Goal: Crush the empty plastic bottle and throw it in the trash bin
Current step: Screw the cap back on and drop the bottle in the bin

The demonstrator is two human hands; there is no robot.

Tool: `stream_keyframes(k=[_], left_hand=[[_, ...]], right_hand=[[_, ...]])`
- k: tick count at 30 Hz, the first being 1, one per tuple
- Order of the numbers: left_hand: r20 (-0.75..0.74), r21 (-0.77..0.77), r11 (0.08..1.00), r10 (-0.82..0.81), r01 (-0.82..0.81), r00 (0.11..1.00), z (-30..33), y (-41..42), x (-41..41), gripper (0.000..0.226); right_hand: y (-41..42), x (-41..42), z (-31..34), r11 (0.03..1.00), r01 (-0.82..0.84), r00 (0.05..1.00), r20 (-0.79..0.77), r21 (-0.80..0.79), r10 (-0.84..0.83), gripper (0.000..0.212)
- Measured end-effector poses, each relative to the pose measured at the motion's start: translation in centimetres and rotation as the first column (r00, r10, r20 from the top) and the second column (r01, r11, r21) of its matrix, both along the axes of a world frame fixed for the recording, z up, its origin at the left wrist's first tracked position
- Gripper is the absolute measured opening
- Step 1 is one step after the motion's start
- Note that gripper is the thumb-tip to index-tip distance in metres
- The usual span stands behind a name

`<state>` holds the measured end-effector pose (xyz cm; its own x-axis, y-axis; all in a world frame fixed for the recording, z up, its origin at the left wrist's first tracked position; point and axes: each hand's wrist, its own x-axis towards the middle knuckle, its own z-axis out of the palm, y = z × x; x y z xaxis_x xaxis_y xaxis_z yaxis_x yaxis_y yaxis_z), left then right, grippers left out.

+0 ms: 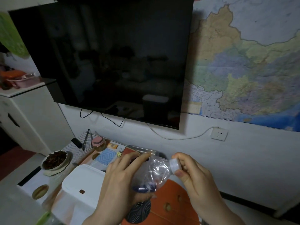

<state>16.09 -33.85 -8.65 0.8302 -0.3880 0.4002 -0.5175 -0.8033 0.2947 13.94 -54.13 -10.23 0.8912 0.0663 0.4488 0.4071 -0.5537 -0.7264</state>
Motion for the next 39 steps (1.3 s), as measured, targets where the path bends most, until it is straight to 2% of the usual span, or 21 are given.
stream_keyframes(k=[3,8,13,15,25,28,31,35,39], left_hand=[[-0.031,0.004,1.0,0.006,-0.006,1.0,-0.8,0.6,-0.4,0.095],[-0.13,-0.081,0.997,-0.026,0.016,0.991,-2.7,2.5,-1.0,0.099],[-0.228,-0.185,0.982,-0.064,0.022,0.972,-4.9,6.1,-1.3,0.092],[-0.223,-0.172,0.985,-0.052,0.013,0.973,-5.8,7.9,-1.1,0.09],[-0.262,-0.119,0.991,0.033,-0.066,0.965,-9.8,21.9,0.8,0.09],[-0.279,-0.116,0.986,0.079,-0.115,0.957,-10.3,28.3,2.0,0.087],[-0.285,-0.085,0.986,0.111,-0.14,0.952,-10.8,34.0,3.3,0.085],[-0.29,-0.011,0.988,0.144,-0.153,0.946,-11.8,38.7,4.4,0.082],[-0.308,0.078,0.988,0.152,-0.134,0.939,-12.9,41.4,6.0,0.08]], right_hand=[[0.4,-0.1,-0.8,1.0,0.012,1.0,-0.012,-0.006,-0.012,0.027],[1.8,-0.1,-2.4,0.997,-0.028,0.992,-0.118,0.066,0.036,0.026],[4.3,-0.4,-3.9,0.994,-0.061,0.982,-0.171,0.09,0.076,0.022],[5.8,-0.4,-4.6,0.994,-0.083,0.975,-0.199,0.065,0.094,0.018],[18.0,1.9,-8.5,0.987,-0.156,0.941,-0.309,-0.041,0.136,0.032],[22.7,3.6,-11.0,0.981,-0.146,0.917,-0.39,-0.126,0.087,0.04],[27.4,5.7,-14.0,0.943,-0.173,0.89,-0.456,-0.285,0.025,0.047],[32.5,8.1,-18.0,0.795,-0.267,0.849,-0.523,-0.544,-0.073,0.059],[35.7,9.7,-21.1,0.703,-0.287,0.817,-0.55,-0.651,-0.176,0.064]])
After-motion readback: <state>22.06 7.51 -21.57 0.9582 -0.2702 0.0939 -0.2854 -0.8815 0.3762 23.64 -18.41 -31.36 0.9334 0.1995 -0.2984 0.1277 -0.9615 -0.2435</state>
